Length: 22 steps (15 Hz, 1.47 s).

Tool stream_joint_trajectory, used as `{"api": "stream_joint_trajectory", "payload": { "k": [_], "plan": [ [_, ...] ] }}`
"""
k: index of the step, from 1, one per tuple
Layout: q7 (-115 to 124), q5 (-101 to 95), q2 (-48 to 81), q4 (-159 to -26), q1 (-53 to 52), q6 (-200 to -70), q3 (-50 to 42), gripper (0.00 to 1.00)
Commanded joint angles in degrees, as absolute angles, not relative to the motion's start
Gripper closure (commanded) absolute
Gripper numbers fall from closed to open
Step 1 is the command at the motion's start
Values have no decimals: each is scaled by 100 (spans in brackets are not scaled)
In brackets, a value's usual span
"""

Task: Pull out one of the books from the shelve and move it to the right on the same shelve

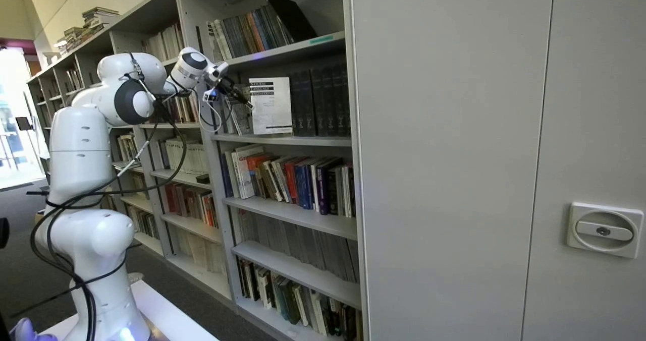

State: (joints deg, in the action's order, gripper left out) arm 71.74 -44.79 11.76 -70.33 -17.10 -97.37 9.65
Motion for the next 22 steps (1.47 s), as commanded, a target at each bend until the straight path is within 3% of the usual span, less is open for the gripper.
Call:
{"api": "stream_joint_trajectory", "payload": {
  "k": [1, 22],
  "plan": [
    [6811, -4619, 1108, -6915, -1715, -9954, 977, 98],
    [5931, -4427, 867, -7298, -1664, -10434, 1223, 98]
  ]
}}
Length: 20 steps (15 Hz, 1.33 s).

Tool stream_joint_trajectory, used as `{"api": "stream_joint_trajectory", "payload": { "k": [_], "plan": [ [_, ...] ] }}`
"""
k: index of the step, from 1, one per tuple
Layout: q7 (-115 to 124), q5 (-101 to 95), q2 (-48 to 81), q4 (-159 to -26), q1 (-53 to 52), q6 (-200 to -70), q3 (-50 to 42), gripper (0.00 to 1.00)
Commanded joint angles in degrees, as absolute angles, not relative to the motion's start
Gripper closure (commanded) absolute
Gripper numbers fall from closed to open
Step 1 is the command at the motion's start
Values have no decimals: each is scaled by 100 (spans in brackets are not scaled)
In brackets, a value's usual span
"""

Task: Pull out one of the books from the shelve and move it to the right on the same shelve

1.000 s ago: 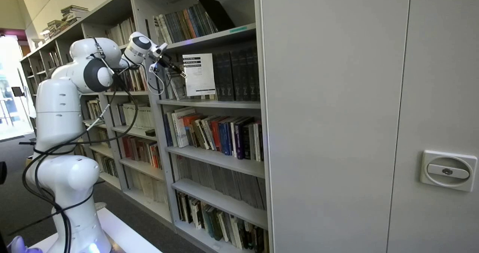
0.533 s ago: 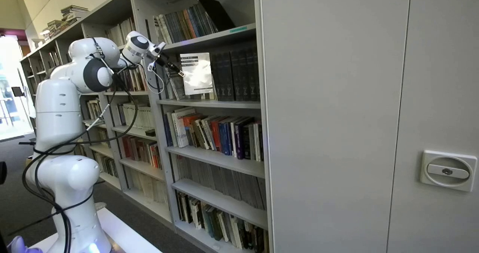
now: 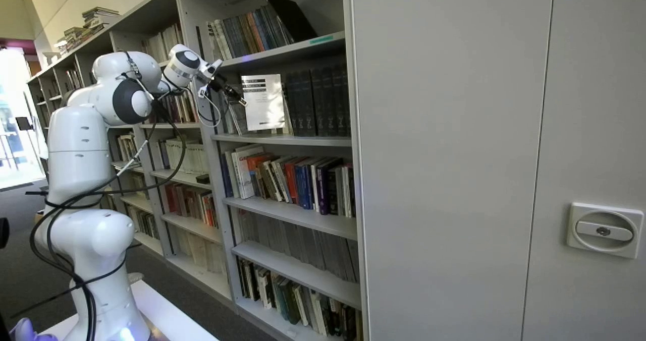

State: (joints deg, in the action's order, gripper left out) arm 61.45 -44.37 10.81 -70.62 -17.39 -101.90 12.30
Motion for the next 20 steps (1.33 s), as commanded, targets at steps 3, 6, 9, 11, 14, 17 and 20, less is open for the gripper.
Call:
{"api": "stream_joint_trajectory", "payload": {
  "k": [3, 6, 9, 11, 14, 17, 20],
  "plan": [
    [5973, -4519, 877, -7250, -1633, -10405, 1171, 98],
    [5993, -4661, 902, -7144, -1598, -10394, 1093, 98],
    [6020, -4764, 944, -7055, -1559, -10363, 1025, 98],
    [6019, -4800, 938, -7063, -1560, -10345, 970, 98],
    [6037, -4821, 965, -7041, -1584, -10330, 912, 98],
    [6060, -4866, 1039, -7008, -1602, -10312, 876, 98],
    [6056, -4998, 1250, -6864, -1610, -10312, 831, 98]
  ]
}}
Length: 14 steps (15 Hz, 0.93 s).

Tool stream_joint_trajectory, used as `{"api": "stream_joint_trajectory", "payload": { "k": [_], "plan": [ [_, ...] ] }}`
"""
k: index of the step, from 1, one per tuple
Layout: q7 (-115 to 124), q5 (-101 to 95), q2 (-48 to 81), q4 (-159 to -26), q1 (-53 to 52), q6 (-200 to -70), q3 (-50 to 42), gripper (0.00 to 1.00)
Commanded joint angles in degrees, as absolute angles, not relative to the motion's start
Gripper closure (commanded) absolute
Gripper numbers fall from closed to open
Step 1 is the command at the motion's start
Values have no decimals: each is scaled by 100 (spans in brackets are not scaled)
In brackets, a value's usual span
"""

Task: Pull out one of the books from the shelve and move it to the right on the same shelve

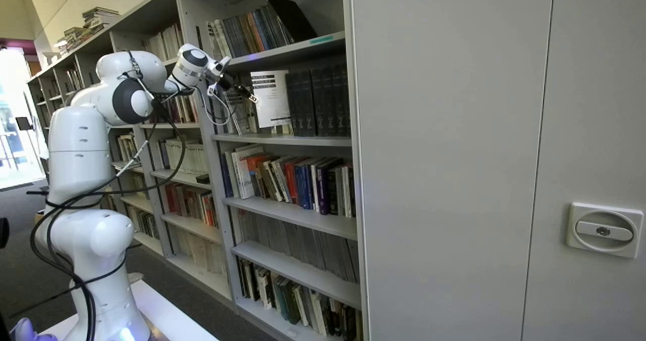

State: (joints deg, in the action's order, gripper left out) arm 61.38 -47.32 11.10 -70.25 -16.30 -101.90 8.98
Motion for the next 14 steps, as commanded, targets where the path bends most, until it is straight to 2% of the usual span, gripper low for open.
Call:
{"api": "stream_joint_trajectory", "payload": {
  "k": [1, 14],
  "plan": [
    [6059, -5046, 1321, -6818, -1612, -10299, 818, 98],
    [6048, -5332, 2647, -5421, -1702, -10131, 709, 98]
  ]
}}
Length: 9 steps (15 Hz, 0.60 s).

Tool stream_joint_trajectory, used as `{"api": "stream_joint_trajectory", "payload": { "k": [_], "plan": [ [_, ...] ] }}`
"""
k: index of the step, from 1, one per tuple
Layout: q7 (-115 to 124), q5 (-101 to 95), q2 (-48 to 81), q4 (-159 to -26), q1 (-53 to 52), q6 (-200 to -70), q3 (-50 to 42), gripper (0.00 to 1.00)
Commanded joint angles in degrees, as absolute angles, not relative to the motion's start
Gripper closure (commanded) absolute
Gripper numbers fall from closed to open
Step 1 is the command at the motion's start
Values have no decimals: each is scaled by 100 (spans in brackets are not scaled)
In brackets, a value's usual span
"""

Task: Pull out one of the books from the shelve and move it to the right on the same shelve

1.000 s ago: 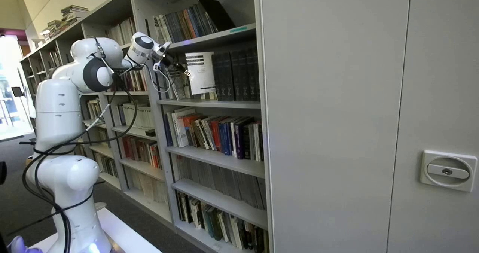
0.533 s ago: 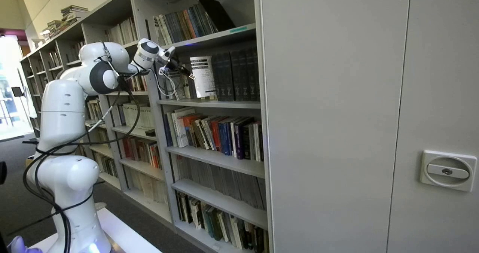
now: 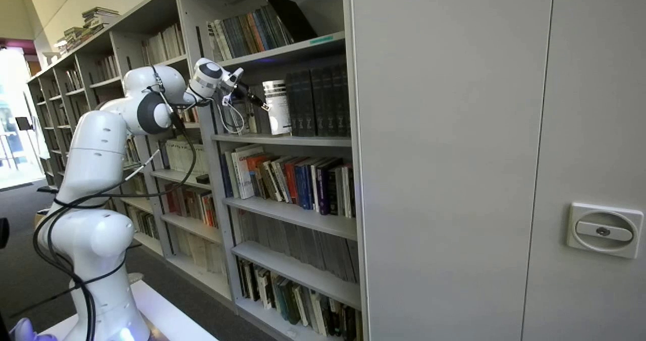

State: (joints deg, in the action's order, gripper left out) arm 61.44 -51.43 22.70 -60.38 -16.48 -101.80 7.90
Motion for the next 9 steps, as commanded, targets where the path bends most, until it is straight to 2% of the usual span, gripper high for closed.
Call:
{"api": "stream_joint_trajectory", "payload": {
  "k": [1, 9],
  "plan": [
    [6053, -5359, 2733, -5309, -1702, -10114, 683, 98],
    [6119, -5632, 3359, -4540, -1663, -10008, 321, 98]
  ]
}}
